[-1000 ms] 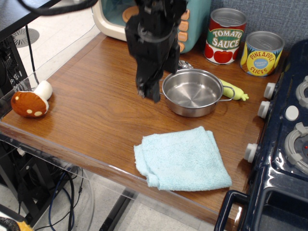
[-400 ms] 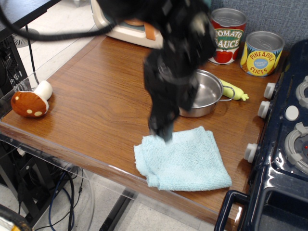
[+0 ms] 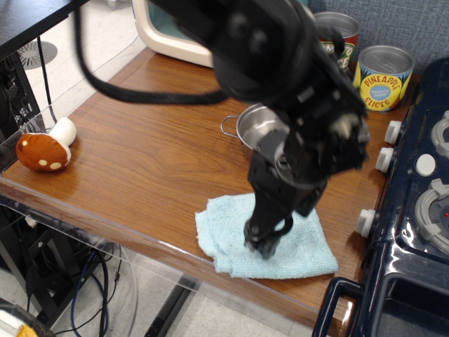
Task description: Move the blue cloth from the bottom right of the table to the top left of the table.
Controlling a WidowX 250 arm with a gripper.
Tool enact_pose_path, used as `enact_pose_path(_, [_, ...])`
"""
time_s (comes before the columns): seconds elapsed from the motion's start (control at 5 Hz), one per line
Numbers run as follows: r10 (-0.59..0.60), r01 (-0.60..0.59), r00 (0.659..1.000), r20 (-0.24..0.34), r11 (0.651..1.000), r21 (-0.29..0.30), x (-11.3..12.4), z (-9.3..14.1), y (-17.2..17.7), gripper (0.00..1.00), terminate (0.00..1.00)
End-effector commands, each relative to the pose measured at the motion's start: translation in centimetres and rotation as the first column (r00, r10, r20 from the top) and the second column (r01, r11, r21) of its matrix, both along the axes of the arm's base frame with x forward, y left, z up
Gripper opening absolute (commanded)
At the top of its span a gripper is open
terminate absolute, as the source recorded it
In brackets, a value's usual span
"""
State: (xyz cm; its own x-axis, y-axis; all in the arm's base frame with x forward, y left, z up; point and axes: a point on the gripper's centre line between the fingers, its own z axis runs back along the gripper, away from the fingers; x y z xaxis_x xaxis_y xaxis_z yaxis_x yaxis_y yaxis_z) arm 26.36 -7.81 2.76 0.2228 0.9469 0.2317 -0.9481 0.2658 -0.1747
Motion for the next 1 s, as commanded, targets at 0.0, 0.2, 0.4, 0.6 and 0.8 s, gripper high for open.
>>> enact_pose_path(0.0, [0.059, -0.058, 0.998, -0.023, 0.998, 0.036, 0.6, -1.4, 2.5, 1.00, 0.00])
enact_pose_path(0.2, [0.112, -0.106, 0.992, -0.054, 0.990, 0.093, 0.8, -2.8, 4.7, 1.00, 0.00])
enact_pose_path(0.4, [0.224, -0.216, 0.973, -0.049, 0.969, 0.120, 1.6, -2.7, 8.1, 1.00, 0.00])
enact_pose_path(0.6, [0.382, -0.371, 0.922, -0.052, 0.916, 0.151, 1.8, -2.6, 12.5, 1.00, 0.00])
enact_pose_path(0.8, [0.510, -0.498, 0.859, -0.033, 0.850, 0.174, 1.6, -1.6, 16.1, 1.00, 0.00])
